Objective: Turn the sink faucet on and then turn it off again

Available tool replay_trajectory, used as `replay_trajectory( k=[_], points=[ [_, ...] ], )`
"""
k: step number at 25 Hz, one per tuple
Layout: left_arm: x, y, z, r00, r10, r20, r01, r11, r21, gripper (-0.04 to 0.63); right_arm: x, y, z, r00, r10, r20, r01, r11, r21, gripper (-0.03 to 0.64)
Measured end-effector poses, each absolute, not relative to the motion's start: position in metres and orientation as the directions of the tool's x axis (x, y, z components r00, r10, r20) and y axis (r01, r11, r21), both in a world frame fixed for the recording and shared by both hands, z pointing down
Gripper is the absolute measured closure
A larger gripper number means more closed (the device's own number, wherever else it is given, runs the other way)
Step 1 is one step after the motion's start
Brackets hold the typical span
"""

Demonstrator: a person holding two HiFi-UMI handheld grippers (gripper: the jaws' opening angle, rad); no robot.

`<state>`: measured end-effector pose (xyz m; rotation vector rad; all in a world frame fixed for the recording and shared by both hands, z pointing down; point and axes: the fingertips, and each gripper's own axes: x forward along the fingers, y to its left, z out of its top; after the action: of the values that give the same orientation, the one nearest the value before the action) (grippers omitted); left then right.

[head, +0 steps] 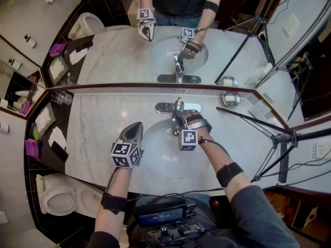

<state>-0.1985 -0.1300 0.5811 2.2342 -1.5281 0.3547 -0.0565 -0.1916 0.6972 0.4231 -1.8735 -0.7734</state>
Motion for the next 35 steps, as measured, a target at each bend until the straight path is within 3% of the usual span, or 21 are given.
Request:
replay_trajectory(
  k=[6,16,18,26,35],
  points=[
    [-0.197,-0.131,0.572,0.372,-0.830,0.415,-0.928,-0.326,0.181,0.595,-0.050,-0.192,0.697,-0.386,-0.599,0.701,0.043,0.748,0.662,0.482],
    [-0.190,-0.124,0.557,0.380,-0.841,0.386,-0.925,-0.339,0.172,0.595,-0.035,-0.187,0.657,-0.406,-0.640,0.653,-0.110,0.743,0.660,0.482],
    [-0.186,-0.123,0.554,0.385,-0.841,0.379,-0.923,-0.346,0.170,0.595,-0.030,-0.183,0.646,-0.417,-0.644,0.641,-0.153,0.745,0.649,0.484],
    [-0.174,-0.115,0.541,0.401,-0.843,0.360,-0.916,-0.368,0.160,0.595,0.004,-0.168,0.604,-0.421,-0.690,0.589,-0.350,0.723,0.596,0.598],
    [-0.173,-0.107,0.531,0.404,-0.847,0.345,-0.915,-0.379,0.140,0.595,0.045,-0.156,0.565,-0.444,-0.729,0.521,-0.678,0.653,0.337,0.599]
  ],
)
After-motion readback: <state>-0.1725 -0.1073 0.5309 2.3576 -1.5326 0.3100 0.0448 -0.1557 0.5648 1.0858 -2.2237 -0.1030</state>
